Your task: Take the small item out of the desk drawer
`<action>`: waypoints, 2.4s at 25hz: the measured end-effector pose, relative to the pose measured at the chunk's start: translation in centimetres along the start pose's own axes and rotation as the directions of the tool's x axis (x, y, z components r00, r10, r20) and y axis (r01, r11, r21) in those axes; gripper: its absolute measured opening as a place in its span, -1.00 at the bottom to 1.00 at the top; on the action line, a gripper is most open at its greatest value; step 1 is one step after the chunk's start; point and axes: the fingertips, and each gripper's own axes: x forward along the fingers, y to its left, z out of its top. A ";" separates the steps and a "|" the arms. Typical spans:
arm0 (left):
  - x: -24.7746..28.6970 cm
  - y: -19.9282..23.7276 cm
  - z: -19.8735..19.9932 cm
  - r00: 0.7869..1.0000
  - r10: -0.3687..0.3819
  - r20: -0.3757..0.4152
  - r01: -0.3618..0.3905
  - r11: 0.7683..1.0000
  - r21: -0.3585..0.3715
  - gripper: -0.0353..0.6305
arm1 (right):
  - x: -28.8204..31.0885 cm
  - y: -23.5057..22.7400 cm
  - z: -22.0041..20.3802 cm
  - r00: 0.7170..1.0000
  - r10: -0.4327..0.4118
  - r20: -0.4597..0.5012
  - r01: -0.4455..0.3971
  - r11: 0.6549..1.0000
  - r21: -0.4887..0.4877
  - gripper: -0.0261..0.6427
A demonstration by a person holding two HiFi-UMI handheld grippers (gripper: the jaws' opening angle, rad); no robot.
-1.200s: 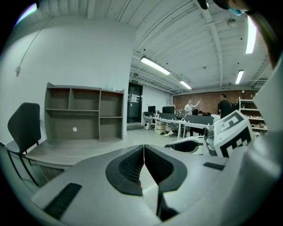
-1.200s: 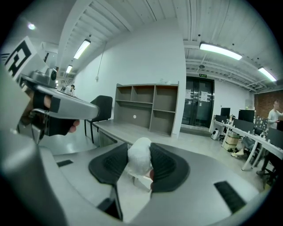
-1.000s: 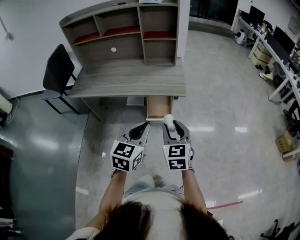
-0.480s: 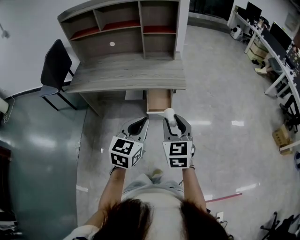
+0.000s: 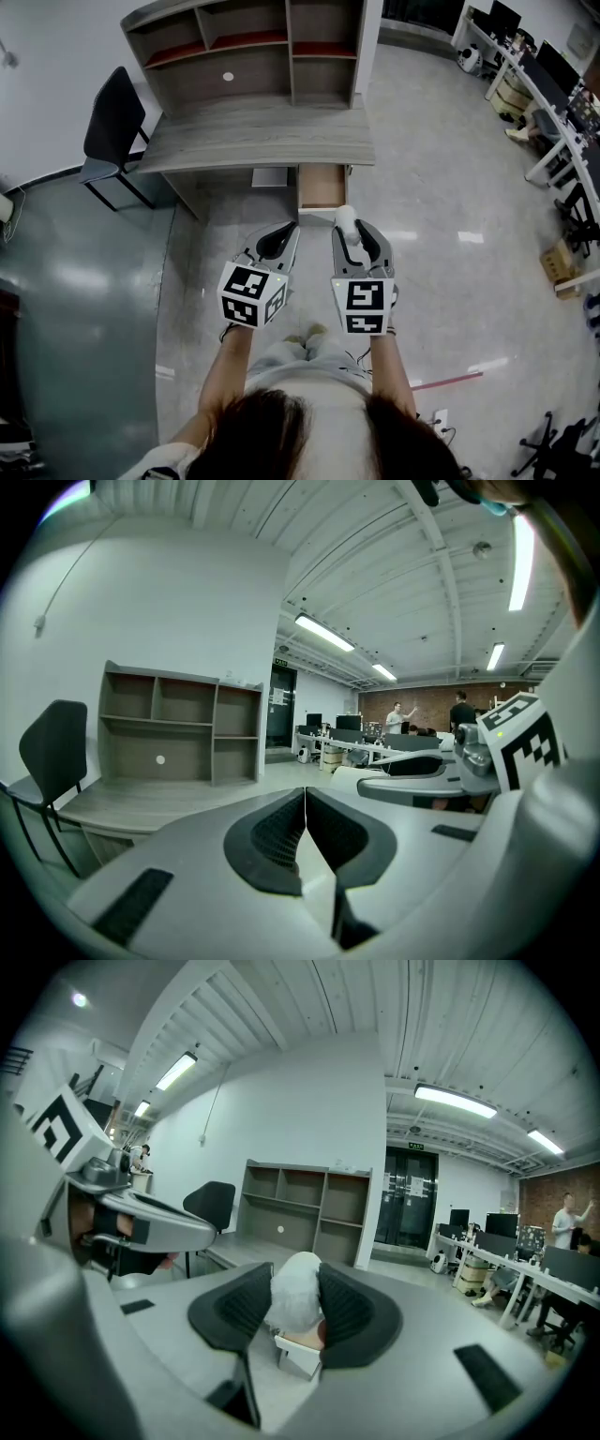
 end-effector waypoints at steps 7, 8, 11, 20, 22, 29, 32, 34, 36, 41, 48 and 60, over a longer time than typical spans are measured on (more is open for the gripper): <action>-2.0 0.4 0.4 0.999 -0.009 0.032 0.009 1.000 -0.001 -0.84 | -1.5 1.8 1.3 0.999 -0.018 0.028 0.019 1.000 -0.011 -0.43; -2.3 0.4 0.4 0.999 -0.009 0.036 0.009 1.000 -0.001 -0.84 | -1.7 2.0 1.5 0.999 -0.020 0.031 0.020 1.000 -0.012 -0.43; -2.8 0.5 0.5 0.999 -0.010 0.044 0.010 1.000 0.000 -0.84 | -2.1 2.4 2.0 0.999 -0.023 0.041 0.024 1.000 -0.014 -0.43; -3.7 1.4 0.5 0.999 -0.006 0.048 0.006 1.000 0.006 -0.84 | -2.5 3.5 3.0 0.997 -0.035 0.062 0.036 0.999 -0.017 -0.43; -3.6 1.4 0.5 0.999 -0.009 0.047 0.008 1.000 0.009 -0.84 | -2.5 3.5 3.2 0.997 -0.037 0.064 0.038 0.999 -0.017 -0.43; -3.2 1.5 0.7 0.999 -0.013 0.045 0.012 1.000 0.013 -0.84 | -2.2 3.3 3.5 0.997 -0.036 0.068 0.038 0.999 -0.017 -0.43; -3.0 1.8 0.7 0.999 -0.009 0.044 0.008 1.000 0.010 -0.84 | -1.9 3.3 3.7 0.997 -0.031 0.073 0.033 0.999 -0.021 -0.43; -2.7 1.9 0.7 0.999 -0.006 0.043 0.006 1.000 0.008 -0.84 | -1.6 3.1 3.8 0.997 -0.026 0.074 0.027 0.999 -0.023 -0.43; -2.3 1.9 0.7 0.999 -0.002 0.042 0.002 1.000 0.006 -0.84 | -1.4 2.8 3.9 0.997 -0.020 0.075 0.023 0.999 -0.027 -0.43; -1.5 2.1 0.8 0.999 0.007 0.039 -0.007 1.000 0.002 -0.84 | -0.7 2.0 3.8 0.997 -0.010 0.073 0.013 0.999 -0.031 -0.43; 0.2 2.5 0.6 1.000 0.021 0.023 -0.021 1.000 -0.004 -0.84 | 0.4 1.0 3.7 0.997 0.010 0.077 -0.008 1.000 -0.030 -0.43; 3.8 2.5 0.1 1.000 0.012 -0.013 -0.012 1.000 -0.009 -0.84 | 2.4 -1.4 2.8 0.998 0.008 0.065 -0.008 1.000 -0.006 -0.43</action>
